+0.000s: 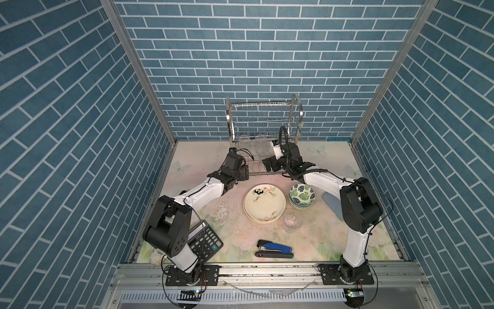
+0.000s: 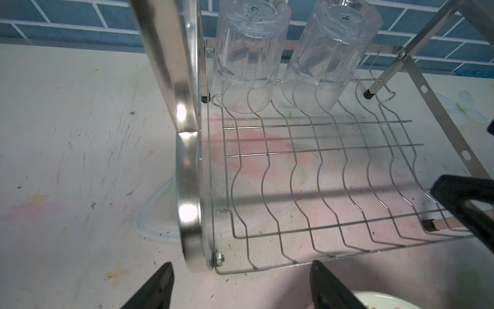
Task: Unload the mixed dishes from the dish rack
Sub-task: 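Move the right gripper down over the remaining clear cups in the rack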
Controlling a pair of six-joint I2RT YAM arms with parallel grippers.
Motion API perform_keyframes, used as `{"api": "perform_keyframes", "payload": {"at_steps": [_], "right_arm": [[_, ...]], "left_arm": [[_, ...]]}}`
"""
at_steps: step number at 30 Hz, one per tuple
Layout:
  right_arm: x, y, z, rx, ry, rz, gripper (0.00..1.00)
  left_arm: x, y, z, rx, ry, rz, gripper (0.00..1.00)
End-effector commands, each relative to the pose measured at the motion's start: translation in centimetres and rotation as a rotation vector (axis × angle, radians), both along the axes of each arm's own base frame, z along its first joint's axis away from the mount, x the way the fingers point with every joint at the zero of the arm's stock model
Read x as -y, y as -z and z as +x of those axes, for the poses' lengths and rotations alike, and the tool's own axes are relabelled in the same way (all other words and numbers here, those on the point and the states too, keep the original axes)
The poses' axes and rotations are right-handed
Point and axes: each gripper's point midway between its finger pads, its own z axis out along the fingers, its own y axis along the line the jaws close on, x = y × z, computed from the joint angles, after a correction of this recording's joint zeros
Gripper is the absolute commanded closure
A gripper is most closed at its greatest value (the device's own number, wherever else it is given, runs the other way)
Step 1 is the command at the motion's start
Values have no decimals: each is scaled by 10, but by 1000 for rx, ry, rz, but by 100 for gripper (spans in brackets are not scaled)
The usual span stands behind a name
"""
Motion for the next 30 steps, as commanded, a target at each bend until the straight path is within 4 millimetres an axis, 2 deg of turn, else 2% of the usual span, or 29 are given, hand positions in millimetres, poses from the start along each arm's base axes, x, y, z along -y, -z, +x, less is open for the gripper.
{"api": "perform_keyframes", "payload": {"at_steps": [1, 4, 8, 17, 18, 19, 20, 22, 23, 26, 30], "right_arm": [[-9, 2, 11, -16, -23, 2, 1], [-9, 4, 23, -31, 3, 20, 1], [-8, 5, 36, -37, 33, 56, 1], [-7, 3, 34, -34, 47, 88, 1], [-6, 3, 33, -33, 48, 90, 1], [-6, 3, 33, -34, 49, 91, 1], [-5, 2, 33, -33, 50, 94, 1], [-5, 2, 32, -38, 54, 100, 1], [-5, 1, 31, -39, 57, 105, 1], [-9, 0, 27, -50, 33, 132, 1], [-10, -3, 25, -58, 27, 151, 1]], "left_arm": [[0, -4, 11, 18, 9, 21, 23], [2, -1, 13, 12, 18, 26, 27], [3, 1, 13, 9, 37, 33, 45], [0, 0, 16, 22, 35, 68, 73], [-1, 0, 17, 23, 33, 73, 74], [-1, 0, 17, 25, 31, 76, 74], [-2, 0, 18, 25, 28, 78, 69], [-5, 1, 19, 26, 16, 93, 43], [-7, 1, 19, 29, 4, 103, 36], [-13, 3, 24, 32, -15, 109, 35], [-9, 6, 37, 42, -13, 106, 32]]}}
